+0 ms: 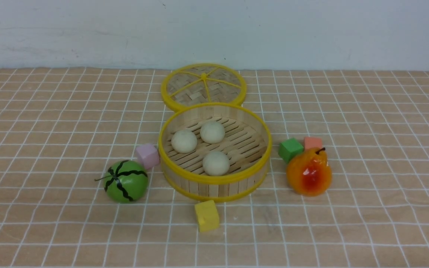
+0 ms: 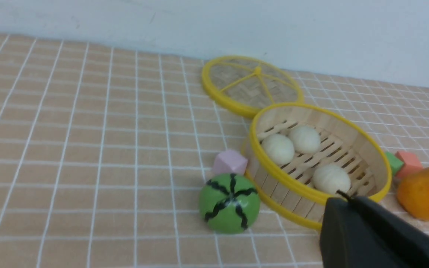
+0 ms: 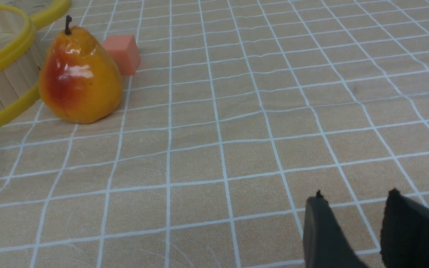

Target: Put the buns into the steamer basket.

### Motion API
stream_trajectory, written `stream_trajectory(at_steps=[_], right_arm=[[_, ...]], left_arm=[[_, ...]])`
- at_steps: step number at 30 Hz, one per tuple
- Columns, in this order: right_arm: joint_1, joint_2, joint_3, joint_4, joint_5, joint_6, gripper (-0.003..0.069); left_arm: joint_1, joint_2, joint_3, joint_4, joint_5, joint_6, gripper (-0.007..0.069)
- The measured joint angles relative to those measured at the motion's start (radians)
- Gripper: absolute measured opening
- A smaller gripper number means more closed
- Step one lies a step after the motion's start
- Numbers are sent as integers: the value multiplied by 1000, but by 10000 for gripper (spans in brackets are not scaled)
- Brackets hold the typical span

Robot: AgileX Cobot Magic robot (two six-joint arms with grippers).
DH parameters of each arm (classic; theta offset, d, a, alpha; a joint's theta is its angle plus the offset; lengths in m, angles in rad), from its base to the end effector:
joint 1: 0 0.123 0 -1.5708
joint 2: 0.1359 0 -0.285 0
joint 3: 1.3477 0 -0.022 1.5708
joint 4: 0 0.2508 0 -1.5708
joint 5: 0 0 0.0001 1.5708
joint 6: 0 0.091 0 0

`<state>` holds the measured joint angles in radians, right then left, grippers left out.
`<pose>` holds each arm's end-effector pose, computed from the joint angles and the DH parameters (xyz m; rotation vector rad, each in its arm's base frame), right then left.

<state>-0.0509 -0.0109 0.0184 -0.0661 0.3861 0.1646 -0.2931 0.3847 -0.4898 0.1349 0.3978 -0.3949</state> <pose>0.0520 -0.0049 0.1730 0.1616 1.8694 0.0127 0.0815 -0.0196 0.3159 -0.0177 1.7868 -0.3605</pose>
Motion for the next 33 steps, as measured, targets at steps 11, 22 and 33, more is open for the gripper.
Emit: stream_trajectory(at_steps=[11, 22, 33], right_arm=[[0, 0, 0, 0, 0, 0, 241], [0, 0, 0, 0, 0, 0, 241], [0, 0, 0, 0, 0, 0, 241]], left_arm=[[193, -353, 344, -72, -31, 162, -13], [204, -395, 520, -167, -15, 207, -13], [204, -395, 520, -169, -21, 208, -13]])
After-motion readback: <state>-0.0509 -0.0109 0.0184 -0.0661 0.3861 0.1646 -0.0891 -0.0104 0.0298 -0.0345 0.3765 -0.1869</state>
